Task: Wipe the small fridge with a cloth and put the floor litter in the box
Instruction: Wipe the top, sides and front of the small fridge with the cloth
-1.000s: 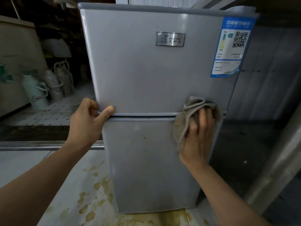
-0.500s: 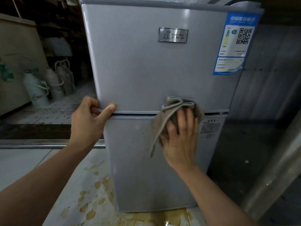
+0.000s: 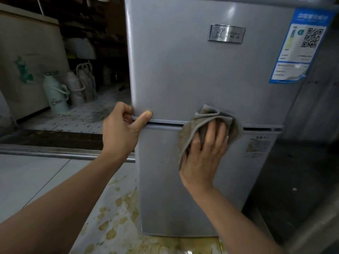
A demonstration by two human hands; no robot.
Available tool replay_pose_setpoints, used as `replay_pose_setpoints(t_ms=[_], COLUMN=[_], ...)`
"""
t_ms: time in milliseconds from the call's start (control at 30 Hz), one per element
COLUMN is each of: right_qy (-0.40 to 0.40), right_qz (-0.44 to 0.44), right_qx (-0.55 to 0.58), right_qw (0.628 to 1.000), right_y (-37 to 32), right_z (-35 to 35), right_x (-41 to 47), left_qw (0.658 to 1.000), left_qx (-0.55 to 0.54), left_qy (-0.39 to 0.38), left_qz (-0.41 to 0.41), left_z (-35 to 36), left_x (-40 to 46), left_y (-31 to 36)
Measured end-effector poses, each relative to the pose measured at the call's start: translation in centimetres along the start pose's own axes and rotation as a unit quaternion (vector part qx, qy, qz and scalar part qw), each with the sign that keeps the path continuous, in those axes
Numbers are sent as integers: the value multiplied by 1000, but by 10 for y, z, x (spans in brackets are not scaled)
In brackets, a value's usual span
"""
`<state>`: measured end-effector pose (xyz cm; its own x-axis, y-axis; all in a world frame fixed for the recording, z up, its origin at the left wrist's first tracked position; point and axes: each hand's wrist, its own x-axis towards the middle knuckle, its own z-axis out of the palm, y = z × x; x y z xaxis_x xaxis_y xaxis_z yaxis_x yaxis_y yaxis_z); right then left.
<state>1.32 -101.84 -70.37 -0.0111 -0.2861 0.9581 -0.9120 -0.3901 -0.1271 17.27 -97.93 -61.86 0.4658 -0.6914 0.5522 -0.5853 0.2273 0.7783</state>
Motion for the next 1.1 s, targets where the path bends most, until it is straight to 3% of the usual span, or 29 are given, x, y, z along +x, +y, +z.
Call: replay_pose_setpoints(t_ms=[133, 267, 367, 467, 933, 1100], right_qy=[-52, -55, -39, -31, -96, -100], right_qz=[-95, -209, -161, -122, -334, -383], right_qx=[-34, -52, -52, -37, -44, -69], right_qw=[994, 975, 985, 991, 937, 916], right_y=[-27, 15, 40, 18, -81, -74], right_z=[5, -6, -13, -6, 24, 32], right_x=[4, 16, 11, 5, 51, 35], left_qw=[999, 991, 983, 974, 914, 956], left_qx=[-6, -91, -128, -151, -306, -170], left_qy=[-35, -95, -115, -142, -187, -139], left_qz=[-1, -28, -64, -90, -191, -192], left_z=[-11, -26, -34, -36, -52, -60], left_x=[3, -3, -7, -9, 1, 2], left_y=[-2, -6, -11, -17, -44, -64])
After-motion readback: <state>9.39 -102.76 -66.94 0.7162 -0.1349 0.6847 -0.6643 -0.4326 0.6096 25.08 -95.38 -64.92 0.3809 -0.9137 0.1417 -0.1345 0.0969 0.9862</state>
